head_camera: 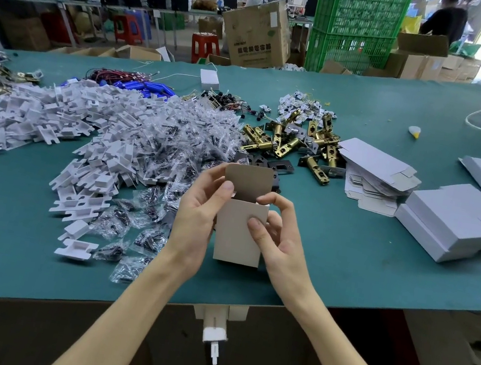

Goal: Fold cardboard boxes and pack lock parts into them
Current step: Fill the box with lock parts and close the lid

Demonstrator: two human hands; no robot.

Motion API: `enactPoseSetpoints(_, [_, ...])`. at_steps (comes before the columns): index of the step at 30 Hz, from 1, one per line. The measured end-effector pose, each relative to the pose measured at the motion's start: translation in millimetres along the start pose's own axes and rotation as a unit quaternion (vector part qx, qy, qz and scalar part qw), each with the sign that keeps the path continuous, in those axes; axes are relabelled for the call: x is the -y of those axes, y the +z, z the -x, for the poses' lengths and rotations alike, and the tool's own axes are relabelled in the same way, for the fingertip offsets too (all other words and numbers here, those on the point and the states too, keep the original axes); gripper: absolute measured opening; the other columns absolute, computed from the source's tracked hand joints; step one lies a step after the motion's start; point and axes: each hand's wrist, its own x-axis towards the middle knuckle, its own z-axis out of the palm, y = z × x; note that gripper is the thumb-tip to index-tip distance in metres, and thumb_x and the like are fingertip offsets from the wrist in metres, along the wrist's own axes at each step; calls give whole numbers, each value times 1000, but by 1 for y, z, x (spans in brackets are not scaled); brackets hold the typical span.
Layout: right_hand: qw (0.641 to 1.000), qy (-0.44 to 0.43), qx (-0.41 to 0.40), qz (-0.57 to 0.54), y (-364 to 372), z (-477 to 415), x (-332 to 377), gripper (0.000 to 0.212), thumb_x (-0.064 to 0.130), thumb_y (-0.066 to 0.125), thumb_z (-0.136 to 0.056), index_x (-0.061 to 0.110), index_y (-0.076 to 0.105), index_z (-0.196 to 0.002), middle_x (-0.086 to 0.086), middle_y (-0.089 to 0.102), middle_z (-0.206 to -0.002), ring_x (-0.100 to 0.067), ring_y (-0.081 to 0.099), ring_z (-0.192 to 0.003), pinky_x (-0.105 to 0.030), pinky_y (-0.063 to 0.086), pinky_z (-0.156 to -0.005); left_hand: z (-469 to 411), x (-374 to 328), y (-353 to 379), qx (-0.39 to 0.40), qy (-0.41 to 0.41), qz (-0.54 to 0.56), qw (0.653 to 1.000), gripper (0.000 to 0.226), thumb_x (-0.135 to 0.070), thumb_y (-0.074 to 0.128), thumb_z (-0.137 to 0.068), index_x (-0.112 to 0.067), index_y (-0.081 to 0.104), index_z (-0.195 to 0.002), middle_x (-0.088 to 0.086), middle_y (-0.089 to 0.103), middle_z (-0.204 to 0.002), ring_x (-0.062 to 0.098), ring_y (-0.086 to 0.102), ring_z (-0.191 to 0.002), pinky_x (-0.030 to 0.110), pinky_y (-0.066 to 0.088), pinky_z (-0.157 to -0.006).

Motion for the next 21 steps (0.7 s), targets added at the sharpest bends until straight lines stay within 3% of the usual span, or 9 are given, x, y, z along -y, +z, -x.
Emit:
enactPoseSetpoints(6, [1000,-5,3,-11,-1,0,0,25,26,59,-100,32,49,-122,-18,66,-111,-37,68,-102,-57,60,-79,-1,-5,0,19,-63,40,997,20,-10,54,-103,-19,70,-113,6,76,-106,16,66,-88,24,56,-70])
enactPoseSetpoints(9, [1000,-8,5,-11,-1,0,1,25,26,60,-99,34,50,-121,-15,67,-110,-32,69,-101,-50,62,-76,-1,-6,1,28,-77,15,996,27,-18,56,-94,-9,70,-116,12,72,-106,27,58,-89,37,51,-76])
enactPoseSetpoints(12, [1000,-9,7,-7,0,1,1,25,27,60,-99,36,50,-120,-14,67,-111,-33,69,-102,-53,62,-77,-1,-8,3,31,-90,3,995,43,-24,54,-85,-2,65,-120,15,69,-105,29,52,-91,44,43,-79])
enactPoseSetpoints(18, [1000,-12,5,-17,-1,1,2,24,25,59,-100,33,50,-121,-19,66,-109,-39,66,-102,-53,59,-78,2,0,-2,20,-98,40,994,13,-23,64,-99,-17,70,-108,3,72,-99,15,64,-84,24,53,-68])
enactPoseSetpoints(21, [1000,-19,9,-11,0,2,2,24,25,58,-102,29,49,-123,-19,66,-107,-38,66,-102,-46,59,-77,3,-2,-4,28,-90,49,994,11,-19,62,-101,-21,73,-102,1,74,-97,11,67,-80,22,56,-65])
